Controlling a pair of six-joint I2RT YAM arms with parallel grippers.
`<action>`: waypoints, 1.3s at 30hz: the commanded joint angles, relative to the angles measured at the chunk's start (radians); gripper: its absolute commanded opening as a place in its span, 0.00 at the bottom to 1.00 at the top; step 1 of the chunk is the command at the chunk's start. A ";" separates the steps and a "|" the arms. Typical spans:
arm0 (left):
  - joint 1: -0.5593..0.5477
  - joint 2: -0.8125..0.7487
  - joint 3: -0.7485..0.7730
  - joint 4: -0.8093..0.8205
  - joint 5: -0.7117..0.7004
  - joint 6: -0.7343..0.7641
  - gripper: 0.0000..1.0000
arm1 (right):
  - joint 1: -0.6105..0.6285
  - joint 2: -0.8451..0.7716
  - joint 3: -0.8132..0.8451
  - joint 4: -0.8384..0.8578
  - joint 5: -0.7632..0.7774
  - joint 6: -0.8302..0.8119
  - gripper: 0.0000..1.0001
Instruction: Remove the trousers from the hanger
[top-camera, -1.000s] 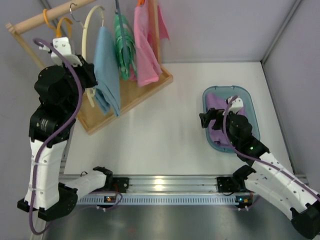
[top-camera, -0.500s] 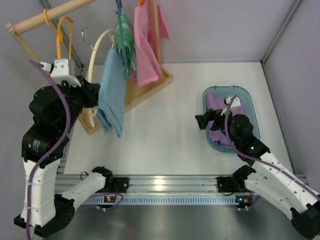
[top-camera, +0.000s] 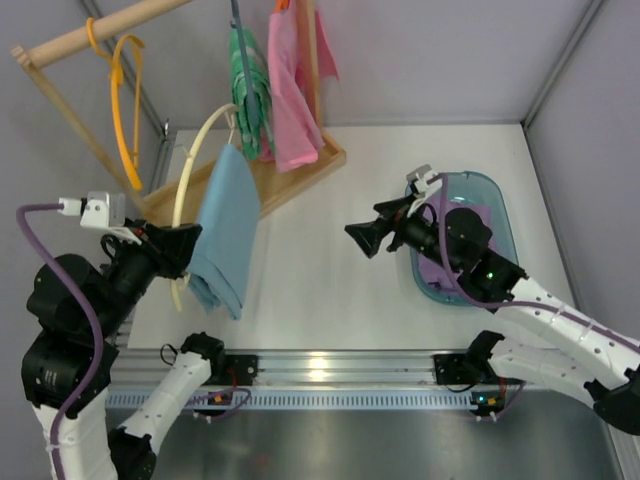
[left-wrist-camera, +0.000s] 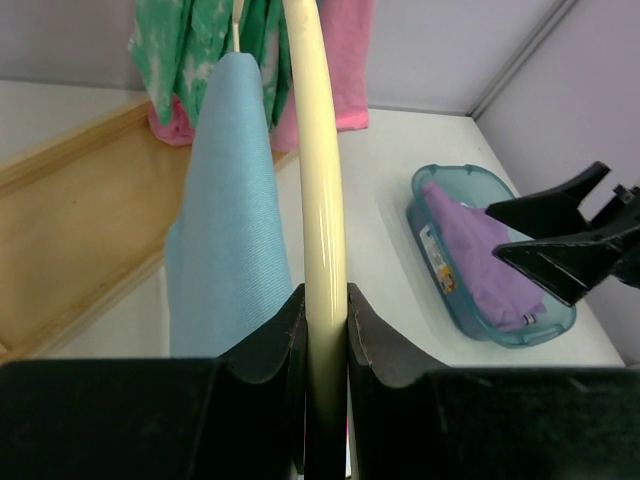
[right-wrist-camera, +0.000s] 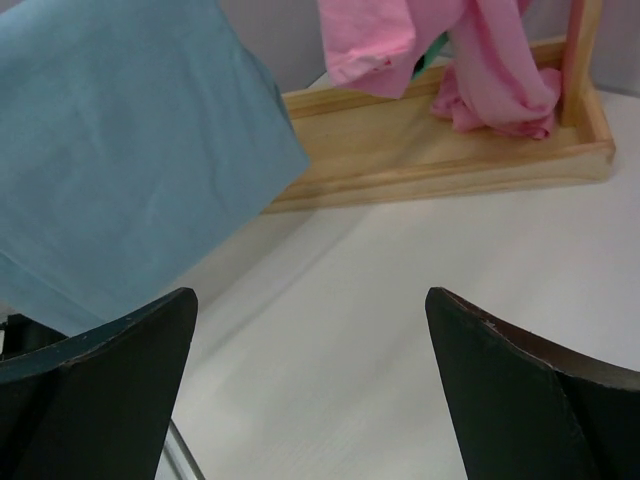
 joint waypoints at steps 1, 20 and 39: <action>0.042 -0.085 0.009 0.229 0.118 -0.047 0.00 | 0.102 0.044 0.101 0.022 0.125 -0.072 0.99; 0.209 -0.160 0.071 0.214 0.538 -0.259 0.00 | 0.116 -0.050 0.107 -0.058 0.205 -0.043 1.00; 0.022 0.127 0.094 0.379 0.512 -0.219 0.00 | 0.304 -0.014 0.142 0.009 0.194 -0.368 0.99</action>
